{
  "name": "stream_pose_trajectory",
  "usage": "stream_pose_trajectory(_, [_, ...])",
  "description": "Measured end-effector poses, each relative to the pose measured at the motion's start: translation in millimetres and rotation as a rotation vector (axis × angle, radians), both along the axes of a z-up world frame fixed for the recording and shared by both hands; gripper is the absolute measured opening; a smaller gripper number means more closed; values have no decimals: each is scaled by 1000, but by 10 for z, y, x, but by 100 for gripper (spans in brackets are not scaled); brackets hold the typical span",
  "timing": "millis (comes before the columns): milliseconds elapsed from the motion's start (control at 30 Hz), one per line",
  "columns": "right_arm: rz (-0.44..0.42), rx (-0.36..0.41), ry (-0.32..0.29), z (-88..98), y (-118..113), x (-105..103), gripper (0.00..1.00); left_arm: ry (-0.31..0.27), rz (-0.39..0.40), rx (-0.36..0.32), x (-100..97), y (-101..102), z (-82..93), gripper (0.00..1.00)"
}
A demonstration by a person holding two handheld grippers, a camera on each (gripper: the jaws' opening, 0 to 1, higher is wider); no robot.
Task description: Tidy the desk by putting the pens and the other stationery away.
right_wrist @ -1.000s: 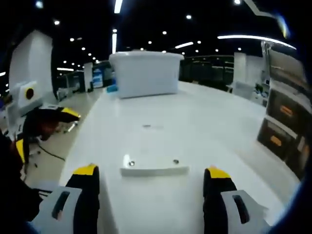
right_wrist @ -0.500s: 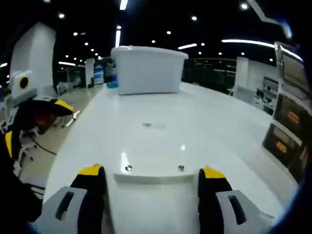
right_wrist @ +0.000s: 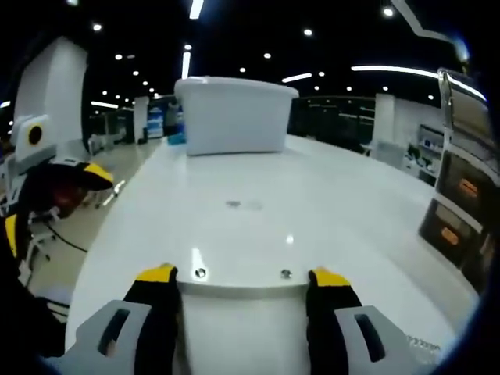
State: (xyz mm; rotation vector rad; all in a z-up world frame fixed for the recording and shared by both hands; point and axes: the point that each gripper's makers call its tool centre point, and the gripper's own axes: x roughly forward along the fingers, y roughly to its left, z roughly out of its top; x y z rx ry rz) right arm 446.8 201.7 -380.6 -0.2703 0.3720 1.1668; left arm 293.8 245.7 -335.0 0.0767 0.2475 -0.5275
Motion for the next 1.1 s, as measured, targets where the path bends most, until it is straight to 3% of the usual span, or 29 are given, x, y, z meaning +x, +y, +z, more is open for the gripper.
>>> stream_pose_trajectory(267, [-4, -7, 25, 80, -13, -24, 62, -10, 31, 71, 87, 31, -9, 89])
stream_pose_trajectory(667, [0, -23, 28, 330, 42, -88, 61, -94, 53, 250, 422, 10, 84, 89])
stream_pose_trajectory(767, [0, -27, 29, 371, 50, -106, 61, -133, 57, 345, 565, 19, 53, 89])
stream_pose_trajectory(900, [2, -33, 31, 390, 42, -128, 61, -120, 123, 460, 756, 198, -60, 87])
stream_pose_trajectory(1100, [2, -33, 38, 456, 41, -148, 61, -239, 83, 614, 990, 113, -43, 81])
